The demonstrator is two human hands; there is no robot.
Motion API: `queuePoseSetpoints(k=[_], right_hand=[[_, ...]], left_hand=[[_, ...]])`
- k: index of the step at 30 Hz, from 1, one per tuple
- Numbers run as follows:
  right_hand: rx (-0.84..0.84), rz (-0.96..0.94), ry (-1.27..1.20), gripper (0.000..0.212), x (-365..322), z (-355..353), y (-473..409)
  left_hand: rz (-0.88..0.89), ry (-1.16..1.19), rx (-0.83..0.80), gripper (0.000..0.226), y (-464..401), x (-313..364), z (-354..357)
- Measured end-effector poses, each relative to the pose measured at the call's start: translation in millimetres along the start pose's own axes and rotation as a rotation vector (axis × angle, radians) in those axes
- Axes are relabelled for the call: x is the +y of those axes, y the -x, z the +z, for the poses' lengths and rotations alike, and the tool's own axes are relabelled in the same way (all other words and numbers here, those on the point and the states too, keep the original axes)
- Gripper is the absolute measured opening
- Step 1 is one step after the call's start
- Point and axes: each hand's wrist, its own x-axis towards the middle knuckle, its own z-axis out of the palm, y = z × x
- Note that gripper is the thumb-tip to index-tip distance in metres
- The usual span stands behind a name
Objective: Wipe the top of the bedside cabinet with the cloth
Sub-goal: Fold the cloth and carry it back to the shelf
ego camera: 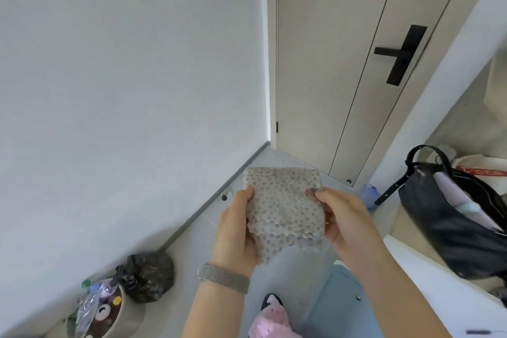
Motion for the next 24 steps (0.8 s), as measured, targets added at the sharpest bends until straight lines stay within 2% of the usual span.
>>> queuePoseSetpoints(k=[6, 11, 14, 17, 24], right_hand=[[0.165, -0.062, -0.066, 0.032, -40.7, 4.2, -95.8], [0.318, -0.151, -0.159, 0.025, -92.2, -12.0, -141.6], [0.429, -0.215, -0.21, 0.026, -115.0, -32.2, -156.9], [0.556, -0.276, -0.252, 0.029, -133.5, -48.9, -171.3], [0.886, -0.384, -0.43, 0.022, -159.1, -77.6, -197.7]], left_hand=[[-0.016, -0.169, -0.123, 0.038, -106.5, 62.5, 54.3], [-0.095, -0.226, -0.346, 0.029, -168.8, 97.7, 127.4], [-0.189, -0.289, -0.419, 0.026, -196.1, 105.8, 174.0], [-0.295, -0.347, -0.496, 0.038, -226.0, 106.7, 220.3], [-0.44, -0.57, -0.749, 0.032, -276.7, 104.0, 315.0]])
